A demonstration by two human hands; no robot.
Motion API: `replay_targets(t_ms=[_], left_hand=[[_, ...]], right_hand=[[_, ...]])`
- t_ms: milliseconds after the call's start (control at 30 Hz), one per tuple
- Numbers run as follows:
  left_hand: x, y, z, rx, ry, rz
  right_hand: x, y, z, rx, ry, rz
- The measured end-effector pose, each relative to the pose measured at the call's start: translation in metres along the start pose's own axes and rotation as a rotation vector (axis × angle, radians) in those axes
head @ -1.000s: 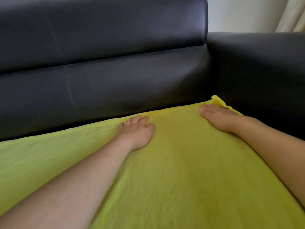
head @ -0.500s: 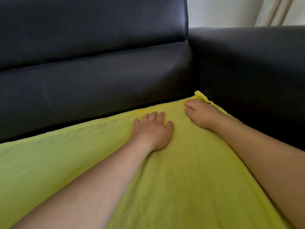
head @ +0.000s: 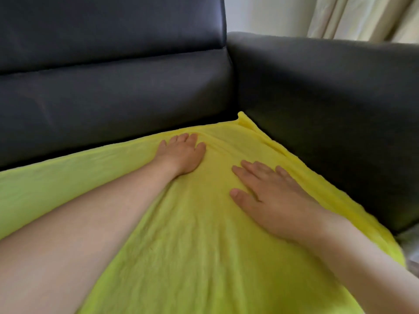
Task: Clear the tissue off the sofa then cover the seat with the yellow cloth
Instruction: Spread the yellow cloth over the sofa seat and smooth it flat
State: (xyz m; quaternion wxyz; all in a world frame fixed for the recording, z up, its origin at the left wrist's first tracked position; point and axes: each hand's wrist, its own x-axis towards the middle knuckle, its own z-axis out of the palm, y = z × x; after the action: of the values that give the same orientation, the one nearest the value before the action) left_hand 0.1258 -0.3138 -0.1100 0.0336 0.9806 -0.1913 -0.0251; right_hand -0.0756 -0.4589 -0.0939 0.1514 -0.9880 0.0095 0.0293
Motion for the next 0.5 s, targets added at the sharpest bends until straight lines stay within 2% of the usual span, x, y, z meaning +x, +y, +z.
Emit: replay_targets(t_ms=[167, 300, 400, 500], left_hand=[[-0.024, 0.019, -0.035, 0.298, 0.080, -0.062], [-0.102, 0.049, -0.043, 0.137, 0.184, 0.111], [-0.170, 0.053, -0.025, 0.067, 0.092, 0.184], [-0.187, 0.045, -0.007, 0.076, 0.011, 0.201]], right_hand=[[0.005, 0.031, -0.003, 0.036, 0.043, 0.062], [0.010, 0.031, 0.002, 0.036, 0.073, 0.045], [0.004, 0.031, -0.001, 0.094, 0.162, 0.054], [-0.013, 0.021, -0.008, 0.071, 0.338, 0.068]])
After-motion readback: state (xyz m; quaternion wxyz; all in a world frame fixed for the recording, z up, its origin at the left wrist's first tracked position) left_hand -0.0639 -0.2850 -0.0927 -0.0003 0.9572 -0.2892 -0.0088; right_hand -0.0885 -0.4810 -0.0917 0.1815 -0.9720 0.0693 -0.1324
